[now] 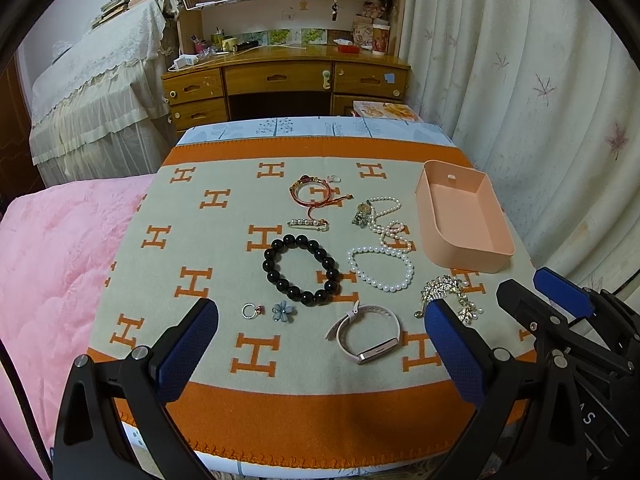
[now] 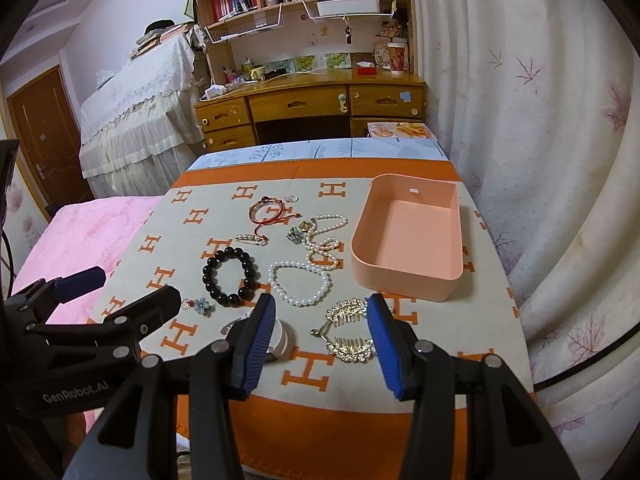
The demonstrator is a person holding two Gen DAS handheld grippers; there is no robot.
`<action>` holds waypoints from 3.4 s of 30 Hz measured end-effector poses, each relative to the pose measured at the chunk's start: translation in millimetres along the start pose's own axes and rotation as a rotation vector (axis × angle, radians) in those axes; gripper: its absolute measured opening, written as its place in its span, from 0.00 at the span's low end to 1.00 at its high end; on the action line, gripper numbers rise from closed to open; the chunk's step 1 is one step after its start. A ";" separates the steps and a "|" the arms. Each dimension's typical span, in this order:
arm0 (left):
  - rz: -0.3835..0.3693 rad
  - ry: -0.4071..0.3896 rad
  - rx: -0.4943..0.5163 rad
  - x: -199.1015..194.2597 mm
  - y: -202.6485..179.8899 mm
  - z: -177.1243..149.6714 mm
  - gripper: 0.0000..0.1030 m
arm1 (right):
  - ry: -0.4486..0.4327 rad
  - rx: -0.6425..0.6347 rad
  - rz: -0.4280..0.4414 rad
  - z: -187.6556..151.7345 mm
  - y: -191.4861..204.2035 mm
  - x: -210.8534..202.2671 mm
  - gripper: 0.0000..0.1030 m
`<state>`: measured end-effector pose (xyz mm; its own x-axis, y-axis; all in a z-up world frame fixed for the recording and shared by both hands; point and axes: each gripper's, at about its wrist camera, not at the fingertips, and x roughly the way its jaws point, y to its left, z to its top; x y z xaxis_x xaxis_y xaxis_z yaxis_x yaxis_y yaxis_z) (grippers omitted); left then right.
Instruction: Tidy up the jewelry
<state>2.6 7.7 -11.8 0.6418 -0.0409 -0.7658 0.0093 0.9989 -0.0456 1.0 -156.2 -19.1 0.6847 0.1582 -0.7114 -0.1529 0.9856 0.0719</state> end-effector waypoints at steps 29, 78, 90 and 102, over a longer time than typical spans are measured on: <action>0.016 -0.004 -0.054 22.3 60.1 71.5 0.99 | 0.154 -0.072 -0.014 44.5 -64.1 36.8 0.47; -0.231 0.490 0.432 221.5 -50.0 75.2 0.05 | 0.347 -0.159 0.062 -16.9 -60.1 121.2 0.13; -0.306 0.391 0.259 181.1 -37.5 109.4 0.05 | 0.257 -0.114 0.118 3.6 -62.9 94.0 0.08; -0.413 0.159 0.281 81.7 -90.1 150.7 0.05 | 0.109 -0.049 0.075 38.1 -83.3 64.1 0.08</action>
<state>169.8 -82.3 26.5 0.4167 -0.4134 -0.8096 0.4559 0.8656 -0.2073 84.8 -225.9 -44.1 0.5893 0.2209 -0.7772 -0.2372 0.9668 0.0949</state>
